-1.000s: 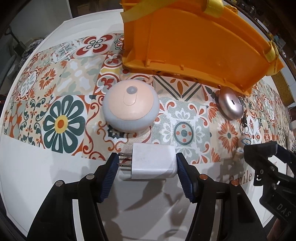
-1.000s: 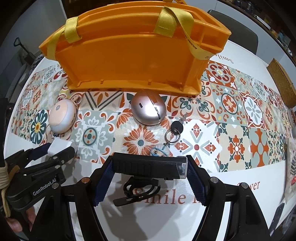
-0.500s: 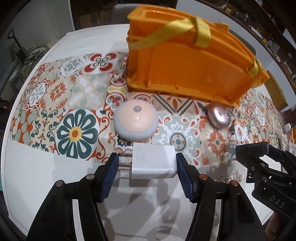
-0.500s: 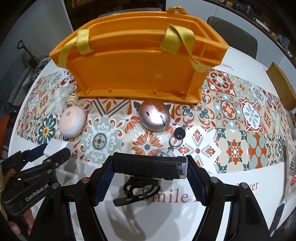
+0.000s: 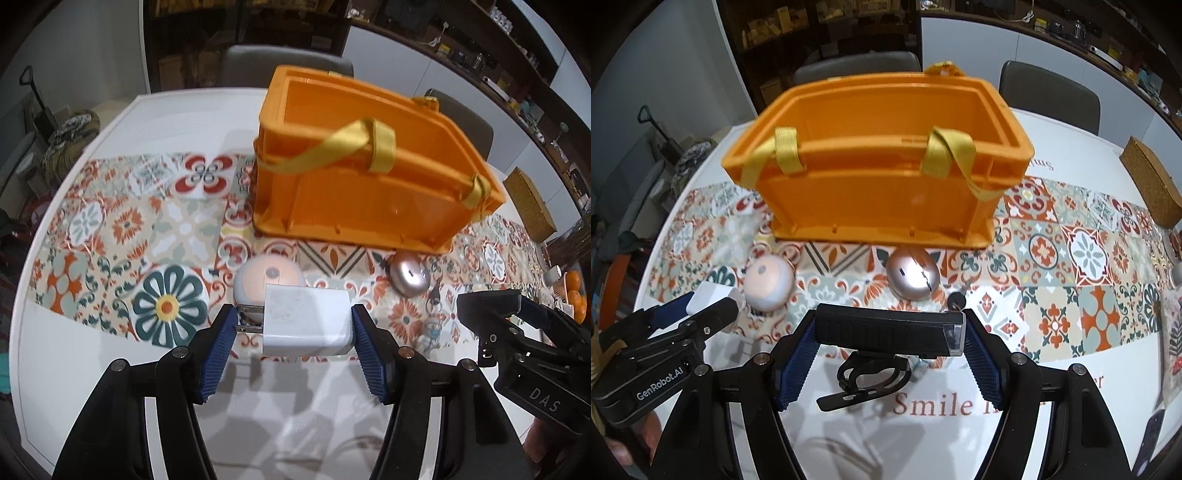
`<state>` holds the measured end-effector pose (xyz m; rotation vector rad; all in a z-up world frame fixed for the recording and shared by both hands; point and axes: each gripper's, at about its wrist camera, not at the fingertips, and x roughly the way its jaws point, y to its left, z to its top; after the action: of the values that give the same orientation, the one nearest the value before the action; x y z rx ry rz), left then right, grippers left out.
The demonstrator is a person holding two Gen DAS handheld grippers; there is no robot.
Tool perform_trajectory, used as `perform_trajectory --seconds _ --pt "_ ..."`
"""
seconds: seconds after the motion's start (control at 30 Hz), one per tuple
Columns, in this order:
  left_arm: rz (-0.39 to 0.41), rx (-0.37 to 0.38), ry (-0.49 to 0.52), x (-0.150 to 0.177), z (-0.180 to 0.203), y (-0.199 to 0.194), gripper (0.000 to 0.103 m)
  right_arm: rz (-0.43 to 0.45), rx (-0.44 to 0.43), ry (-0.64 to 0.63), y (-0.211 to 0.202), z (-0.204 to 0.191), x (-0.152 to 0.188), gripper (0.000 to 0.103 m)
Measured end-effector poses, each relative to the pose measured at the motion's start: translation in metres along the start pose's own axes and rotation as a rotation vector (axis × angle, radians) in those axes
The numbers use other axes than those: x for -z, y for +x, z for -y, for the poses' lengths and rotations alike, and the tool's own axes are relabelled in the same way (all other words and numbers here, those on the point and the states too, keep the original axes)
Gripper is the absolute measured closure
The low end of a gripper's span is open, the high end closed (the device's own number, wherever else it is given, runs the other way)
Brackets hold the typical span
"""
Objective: Organize rigid objects
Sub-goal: 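Carry the charger plug and bike light over the orange crate with both tools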
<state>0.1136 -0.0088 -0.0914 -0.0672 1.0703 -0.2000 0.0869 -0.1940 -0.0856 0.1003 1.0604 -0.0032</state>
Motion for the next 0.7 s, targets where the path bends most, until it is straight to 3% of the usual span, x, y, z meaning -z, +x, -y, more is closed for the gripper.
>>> perform_trajectory --seconds 0.7 --pt "0.136 0.028 0.054 -0.045 0.012 -0.04 0.041 0.125 -0.019 0.009 -0.03 -0.005 -0.038 0.029"
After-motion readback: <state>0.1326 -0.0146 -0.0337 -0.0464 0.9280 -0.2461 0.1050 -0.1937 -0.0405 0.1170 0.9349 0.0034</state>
